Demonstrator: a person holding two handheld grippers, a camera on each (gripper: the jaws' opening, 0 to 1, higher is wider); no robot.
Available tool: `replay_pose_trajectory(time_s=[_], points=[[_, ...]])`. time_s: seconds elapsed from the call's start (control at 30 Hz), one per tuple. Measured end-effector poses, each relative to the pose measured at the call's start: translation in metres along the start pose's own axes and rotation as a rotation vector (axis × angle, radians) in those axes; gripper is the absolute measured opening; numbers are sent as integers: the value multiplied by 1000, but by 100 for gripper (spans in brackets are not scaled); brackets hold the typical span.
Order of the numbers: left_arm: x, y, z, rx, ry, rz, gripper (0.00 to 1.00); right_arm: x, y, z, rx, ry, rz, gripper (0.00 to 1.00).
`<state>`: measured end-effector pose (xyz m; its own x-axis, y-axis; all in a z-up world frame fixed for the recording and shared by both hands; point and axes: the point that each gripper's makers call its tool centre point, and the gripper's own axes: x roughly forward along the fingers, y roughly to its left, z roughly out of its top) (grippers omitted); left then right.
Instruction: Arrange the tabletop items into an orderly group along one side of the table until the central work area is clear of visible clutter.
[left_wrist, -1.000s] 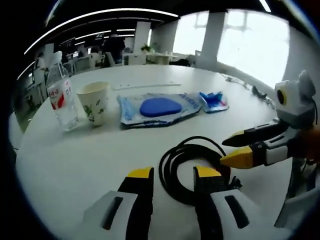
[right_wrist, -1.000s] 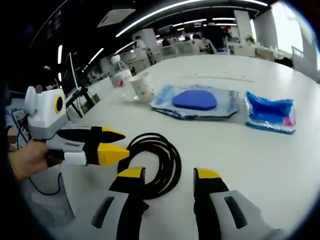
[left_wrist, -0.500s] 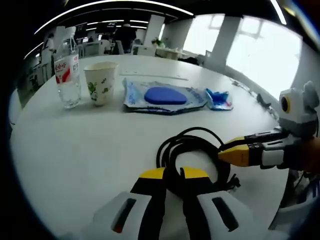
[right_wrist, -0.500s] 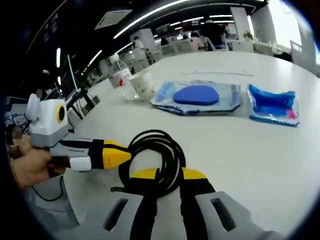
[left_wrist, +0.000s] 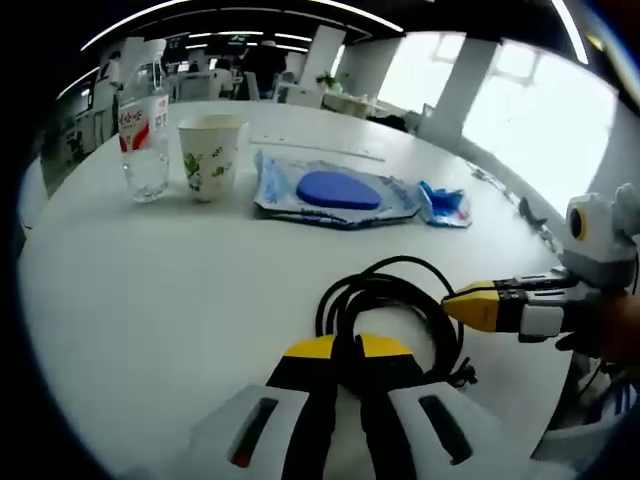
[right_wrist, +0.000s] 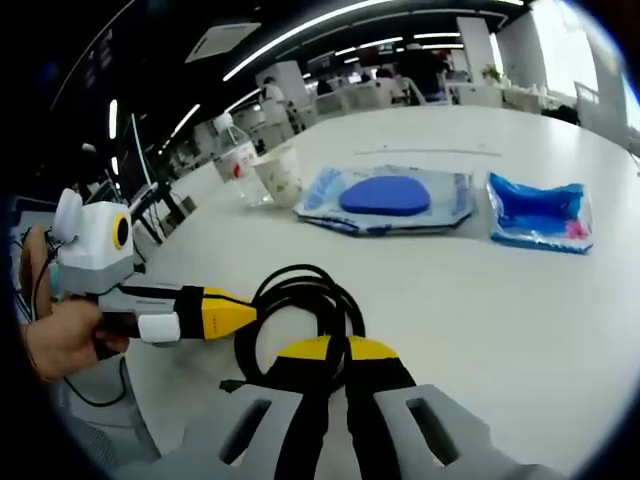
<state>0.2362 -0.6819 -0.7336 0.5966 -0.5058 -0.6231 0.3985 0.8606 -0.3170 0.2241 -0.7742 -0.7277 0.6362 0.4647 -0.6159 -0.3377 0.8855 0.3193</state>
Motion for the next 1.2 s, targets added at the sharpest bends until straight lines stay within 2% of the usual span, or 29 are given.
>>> replay_pose_trajectory(time_s=[0.17,0.3,0.57,0.67,1.03,1.2], points=[[-3,0,1,-18,5,0,4,-2,2,3,24,-9,8,0],[-8,-3,8,-29,-13,-16,3,-7,3,8,49,-29,17,0],[-10,-14,22,-5,-38,-31,3,-20,1,22,51,-61,23,0],[-10,-21,28,-1,-51,-46,3,-25,-3,28,32,-65,11,0],[-4,-45,45,36,-63,-92,3,-46,-19,42,53,-90,-37,0],[1,-54,51,27,-71,-115,3,-54,-27,47,49,-108,-47,0]])
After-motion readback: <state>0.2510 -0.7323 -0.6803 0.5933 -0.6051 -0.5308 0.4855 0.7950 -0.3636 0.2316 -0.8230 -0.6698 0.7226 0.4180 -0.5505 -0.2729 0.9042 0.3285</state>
